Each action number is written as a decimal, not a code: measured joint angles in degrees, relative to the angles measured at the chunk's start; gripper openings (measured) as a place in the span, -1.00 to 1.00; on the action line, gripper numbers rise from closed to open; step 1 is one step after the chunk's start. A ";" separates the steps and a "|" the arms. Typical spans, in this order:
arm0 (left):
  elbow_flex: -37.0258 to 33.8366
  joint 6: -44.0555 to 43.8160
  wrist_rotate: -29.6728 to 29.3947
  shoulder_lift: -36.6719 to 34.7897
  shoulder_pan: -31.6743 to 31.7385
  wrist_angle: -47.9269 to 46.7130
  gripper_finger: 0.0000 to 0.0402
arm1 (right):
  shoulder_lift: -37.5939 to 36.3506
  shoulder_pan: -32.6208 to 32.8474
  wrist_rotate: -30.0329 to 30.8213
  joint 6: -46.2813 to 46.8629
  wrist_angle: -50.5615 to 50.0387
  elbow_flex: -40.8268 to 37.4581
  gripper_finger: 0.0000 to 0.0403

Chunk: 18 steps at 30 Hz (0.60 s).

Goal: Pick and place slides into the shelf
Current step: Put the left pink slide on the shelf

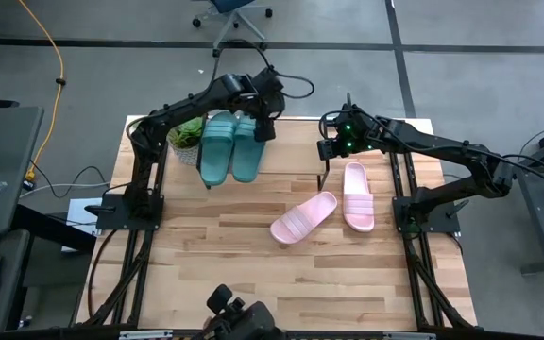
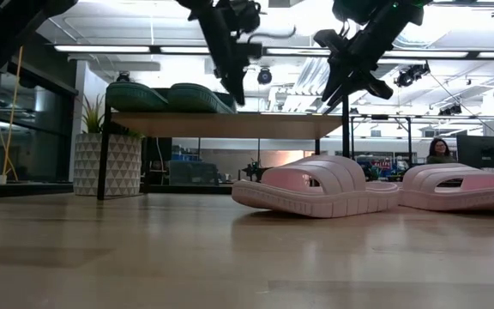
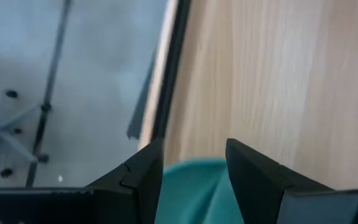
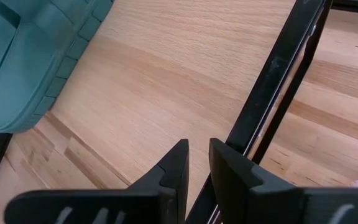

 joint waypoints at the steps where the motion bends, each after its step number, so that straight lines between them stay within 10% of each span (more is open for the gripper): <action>1: 1.47 0.26 0.32 0.00 0.00 0.07 -0.20 | 0.00 0.00 0.02 -0.23 0.06 0.00 -0.73; 8: 14.40 2.56 4.78 -0.40 -0.56 0.36 -0.20 | -0.05 0.00 0.55 -1.07 2.05 -0.04 -0.73; 18: 12.01 8.50 7.24 -6.89 -6.67 -3.68 -0.20 | -2.59 -0.09 1.99 -2.03 5.14 -0.02 -0.73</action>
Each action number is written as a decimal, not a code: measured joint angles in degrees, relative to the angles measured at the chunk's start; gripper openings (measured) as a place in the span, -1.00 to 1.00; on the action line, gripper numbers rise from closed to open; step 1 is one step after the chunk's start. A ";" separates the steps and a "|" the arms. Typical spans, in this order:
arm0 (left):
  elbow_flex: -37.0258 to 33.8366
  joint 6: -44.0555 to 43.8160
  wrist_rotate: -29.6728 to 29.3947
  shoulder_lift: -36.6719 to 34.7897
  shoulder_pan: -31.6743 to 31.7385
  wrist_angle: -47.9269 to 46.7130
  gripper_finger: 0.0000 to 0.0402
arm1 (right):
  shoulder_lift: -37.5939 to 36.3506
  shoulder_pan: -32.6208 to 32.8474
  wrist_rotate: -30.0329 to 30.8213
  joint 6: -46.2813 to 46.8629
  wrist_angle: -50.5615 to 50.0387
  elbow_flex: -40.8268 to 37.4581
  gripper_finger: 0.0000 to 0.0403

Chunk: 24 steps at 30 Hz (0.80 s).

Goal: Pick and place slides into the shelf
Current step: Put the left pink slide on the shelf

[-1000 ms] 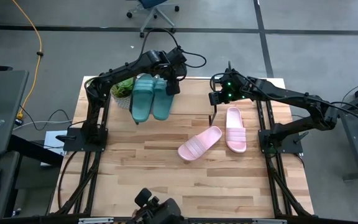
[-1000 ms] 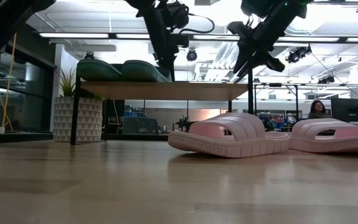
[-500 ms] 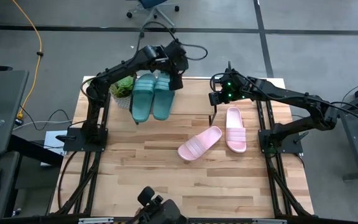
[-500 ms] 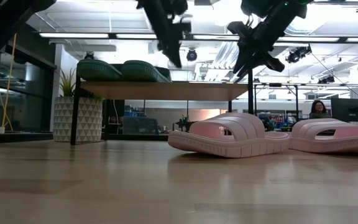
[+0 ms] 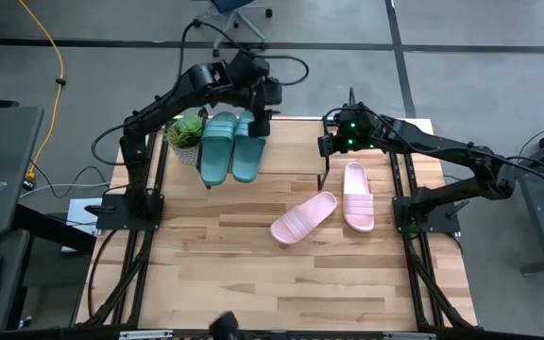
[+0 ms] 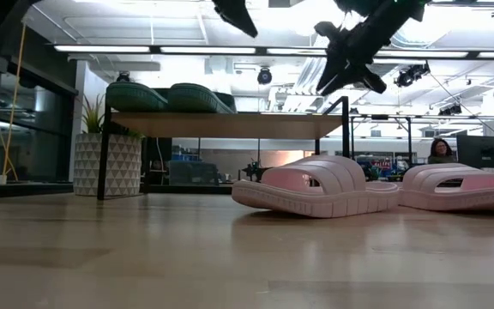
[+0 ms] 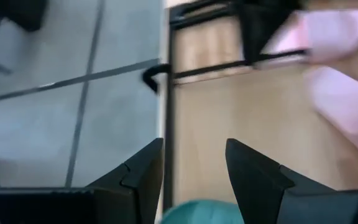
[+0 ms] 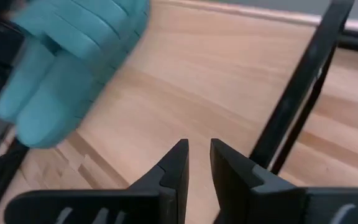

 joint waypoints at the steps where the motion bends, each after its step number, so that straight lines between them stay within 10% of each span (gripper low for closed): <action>1: 0.00 0.49 0.45 -0.20 -0.99 -1.33 -0.20 | -0.92 0.00 -0.06 -0.70 0.06 0.02 -0.73; 15: -0.04 -7.70 -4.70 -0.28 -18.36 -10.68 -0.28 | -23.43 3.13 -0.82 -3.23 -25.24 -3.34 -0.73; 24: -0.04 -20.38 -12.80 -0.28 -24.30 -13.77 -0.59 | -34.44 3.62 -14.82 0.73 -23.22 -15.58 -0.73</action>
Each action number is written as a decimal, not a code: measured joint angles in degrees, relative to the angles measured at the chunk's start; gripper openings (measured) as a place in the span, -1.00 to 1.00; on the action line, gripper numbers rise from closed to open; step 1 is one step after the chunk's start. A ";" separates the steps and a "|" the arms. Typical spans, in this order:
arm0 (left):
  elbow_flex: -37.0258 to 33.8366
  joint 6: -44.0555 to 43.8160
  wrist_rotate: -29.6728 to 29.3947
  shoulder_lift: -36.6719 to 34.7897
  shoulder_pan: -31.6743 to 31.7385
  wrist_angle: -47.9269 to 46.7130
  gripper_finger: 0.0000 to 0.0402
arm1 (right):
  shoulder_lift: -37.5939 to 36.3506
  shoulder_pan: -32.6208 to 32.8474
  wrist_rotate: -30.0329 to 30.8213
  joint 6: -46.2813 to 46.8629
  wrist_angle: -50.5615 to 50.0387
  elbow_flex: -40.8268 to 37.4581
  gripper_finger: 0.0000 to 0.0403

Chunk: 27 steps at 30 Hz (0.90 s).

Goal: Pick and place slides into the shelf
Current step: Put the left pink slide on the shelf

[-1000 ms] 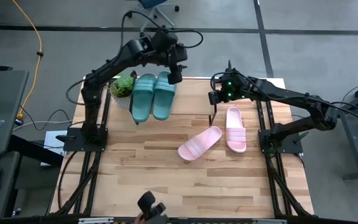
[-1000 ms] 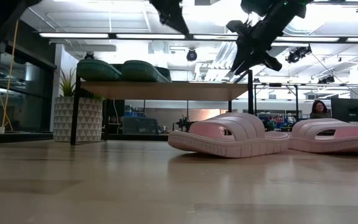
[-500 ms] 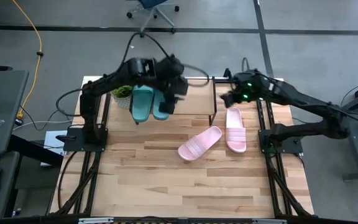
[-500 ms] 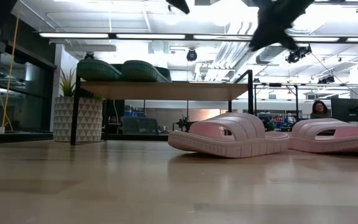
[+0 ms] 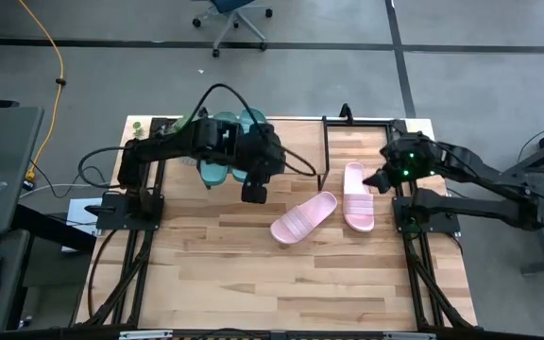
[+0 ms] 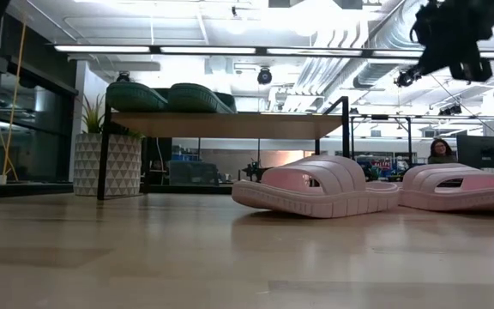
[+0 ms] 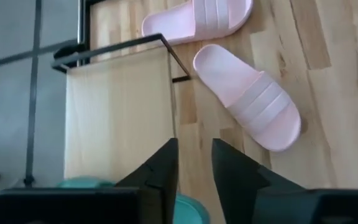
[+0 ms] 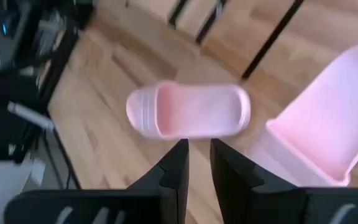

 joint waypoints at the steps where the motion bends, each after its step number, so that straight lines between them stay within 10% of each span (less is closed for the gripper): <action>1: 0.00 -1.23 -0.55 0.00 -0.60 -0.57 -0.64 | 0.06 -0.02 -1.08 -0.74 0.03 -0.86 -0.73; 12: 0.00 -13.97 -2.90 0.00 -7.21 -2.99 -0.93 | 11.97 -8.08 -14.35 -26.23 -8.35 -2.65 -0.70; 27: 0.00 -27.93 -12.44 0.00 -15.78 -8.16 -0.98 | 25.96 -17.04 -14.75 -42.04 -10.14 -2.65 -0.47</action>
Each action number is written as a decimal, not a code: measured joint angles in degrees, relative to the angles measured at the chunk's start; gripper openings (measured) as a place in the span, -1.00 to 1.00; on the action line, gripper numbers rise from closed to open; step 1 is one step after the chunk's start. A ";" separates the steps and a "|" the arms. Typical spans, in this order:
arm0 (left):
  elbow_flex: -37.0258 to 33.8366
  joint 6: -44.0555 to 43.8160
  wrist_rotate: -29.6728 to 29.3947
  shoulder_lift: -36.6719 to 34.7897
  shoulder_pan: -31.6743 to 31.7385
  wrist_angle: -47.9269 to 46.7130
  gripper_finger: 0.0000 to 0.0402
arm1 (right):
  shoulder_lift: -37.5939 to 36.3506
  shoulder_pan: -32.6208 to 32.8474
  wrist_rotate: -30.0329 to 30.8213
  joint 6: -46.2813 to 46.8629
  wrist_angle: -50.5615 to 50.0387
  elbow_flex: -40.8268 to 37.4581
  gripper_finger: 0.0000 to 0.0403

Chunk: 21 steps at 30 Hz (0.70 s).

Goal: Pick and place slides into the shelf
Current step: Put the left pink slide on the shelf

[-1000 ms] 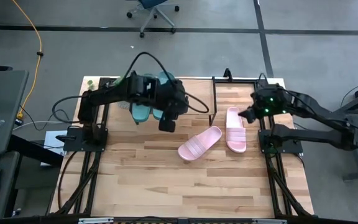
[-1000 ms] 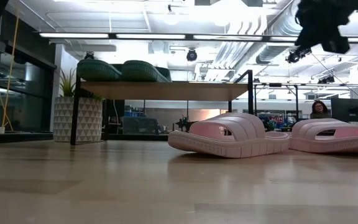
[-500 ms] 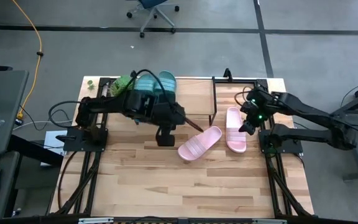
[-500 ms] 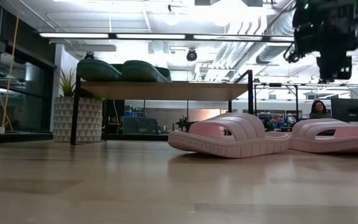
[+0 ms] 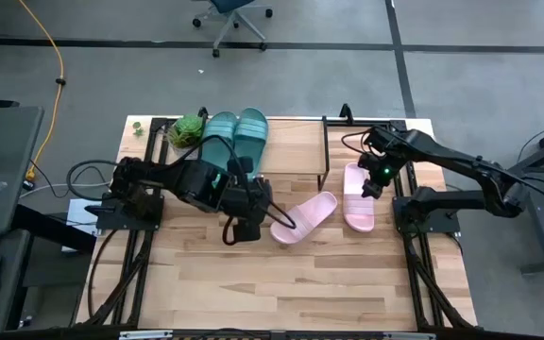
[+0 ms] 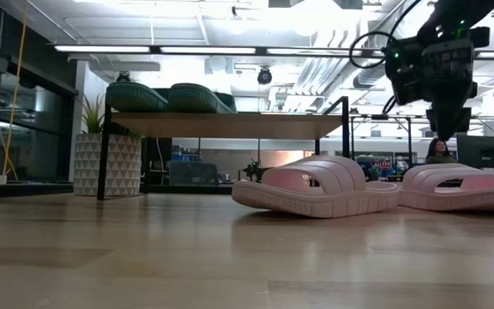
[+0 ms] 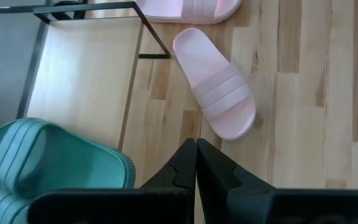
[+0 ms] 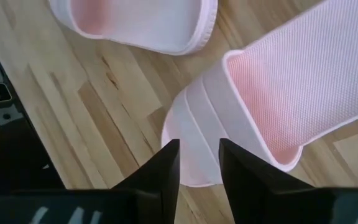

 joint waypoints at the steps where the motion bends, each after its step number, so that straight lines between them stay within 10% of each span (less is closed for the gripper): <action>1: 0.00 -0.39 -0.48 0.00 -0.32 0.00 -0.98 | 0.69 0.00 0.02 0.00 0.00 0.00 -0.47; 21: 0.02 -2.15 -2.18 0.68 -0.53 0.70 -0.96 | 3.43 0.00 2.06 3.78 2.91 0.00 -0.46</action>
